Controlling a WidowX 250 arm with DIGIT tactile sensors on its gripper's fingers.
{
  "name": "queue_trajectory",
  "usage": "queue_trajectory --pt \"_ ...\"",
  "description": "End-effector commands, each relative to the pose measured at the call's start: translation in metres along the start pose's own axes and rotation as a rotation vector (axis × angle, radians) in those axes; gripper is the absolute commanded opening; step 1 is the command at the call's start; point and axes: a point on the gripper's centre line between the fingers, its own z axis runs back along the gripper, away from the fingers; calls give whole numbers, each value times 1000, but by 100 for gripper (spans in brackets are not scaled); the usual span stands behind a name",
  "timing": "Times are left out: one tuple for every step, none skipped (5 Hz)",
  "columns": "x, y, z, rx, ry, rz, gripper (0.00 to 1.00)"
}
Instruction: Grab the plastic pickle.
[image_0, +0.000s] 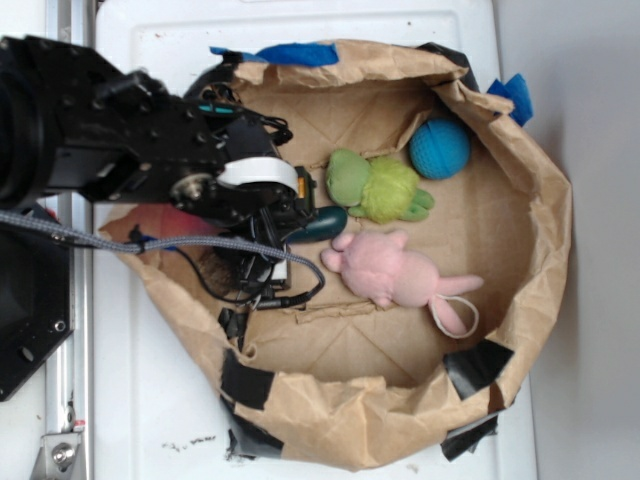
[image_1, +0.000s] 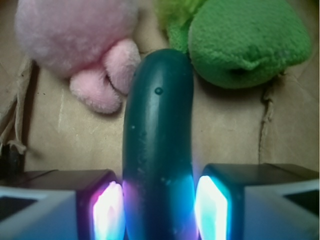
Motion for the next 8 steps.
queue_trajectory --pt "14 -5 7 29 31 -86 0" --pt "34 -12 48 -29 32 -250 0" --pt "60 -12 93 -62 77 -376 0" --pt "94 -14 116 -63 103 -432 0" --pt "118 -16 128 -89 118 -474 0" --pt "119 -19 129 -89 98 -486 0" --pt "110 -18 127 -89 106 -520 0" --pt "98 -16 126 -88 91 -554 0"
